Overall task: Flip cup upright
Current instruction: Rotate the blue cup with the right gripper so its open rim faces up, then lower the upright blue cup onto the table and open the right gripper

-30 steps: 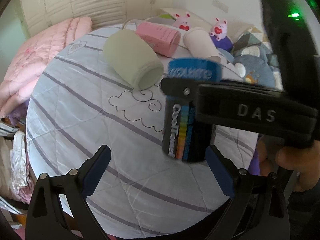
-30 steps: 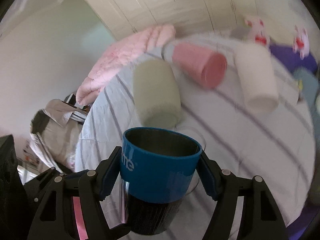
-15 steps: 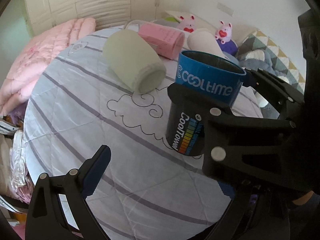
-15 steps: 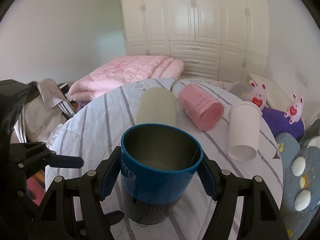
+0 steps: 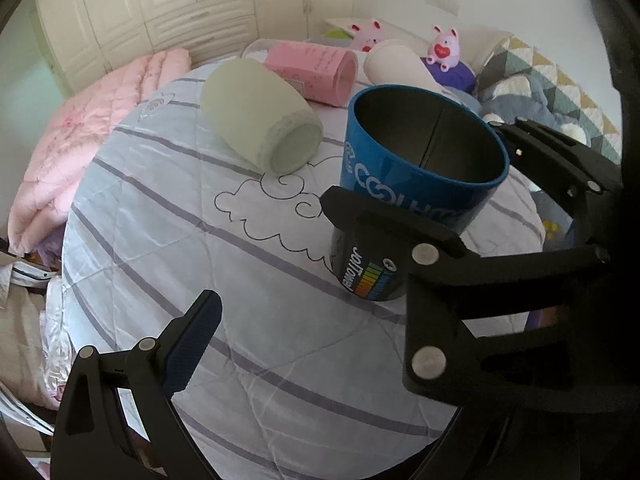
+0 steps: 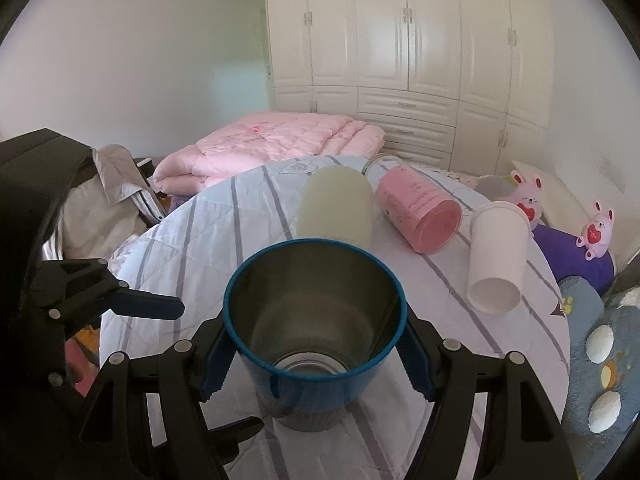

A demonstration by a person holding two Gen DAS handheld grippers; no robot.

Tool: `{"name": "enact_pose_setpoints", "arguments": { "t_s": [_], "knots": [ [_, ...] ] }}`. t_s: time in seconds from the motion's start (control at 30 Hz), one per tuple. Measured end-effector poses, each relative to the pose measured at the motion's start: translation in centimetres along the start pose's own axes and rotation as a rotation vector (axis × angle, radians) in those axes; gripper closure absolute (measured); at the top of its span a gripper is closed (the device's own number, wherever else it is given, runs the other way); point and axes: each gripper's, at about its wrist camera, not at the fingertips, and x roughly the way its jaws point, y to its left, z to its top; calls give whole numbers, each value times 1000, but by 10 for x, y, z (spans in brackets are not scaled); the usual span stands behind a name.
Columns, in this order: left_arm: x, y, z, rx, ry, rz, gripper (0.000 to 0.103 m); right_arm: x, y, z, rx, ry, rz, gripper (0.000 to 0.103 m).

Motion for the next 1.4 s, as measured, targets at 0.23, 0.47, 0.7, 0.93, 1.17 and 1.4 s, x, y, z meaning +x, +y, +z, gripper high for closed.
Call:
{"name": "enact_pose_setpoints", "arguments": {
  "t_s": [0.23, 0.47, 0.7, 0.93, 1.17, 1.4],
  "knots": [
    [-5, -4, -1, 15, -10, 3, 6, -7, 5, 1, -10, 15, 0, 26],
    [-7, -4, 0, 16, -10, 1, 6, -17, 9, 4, -23, 33, 1, 24],
    [-19, -2, 4, 24, -23, -25, 6, -25, 5, 9, 12, 76, 36, 24],
    [-37, 3, 15, -8, -52, -66, 6, -48, -3, 19, 40, 99, 69, 23],
    [-59, -6, 29, -7, -122, -36, 5, -71, -17, 34, 58, 116, 4, 22],
    [-75, -21, 38, -53, -248, -21, 2, -83, -36, 40, 83, 67, -37, 22]
  ]
}}
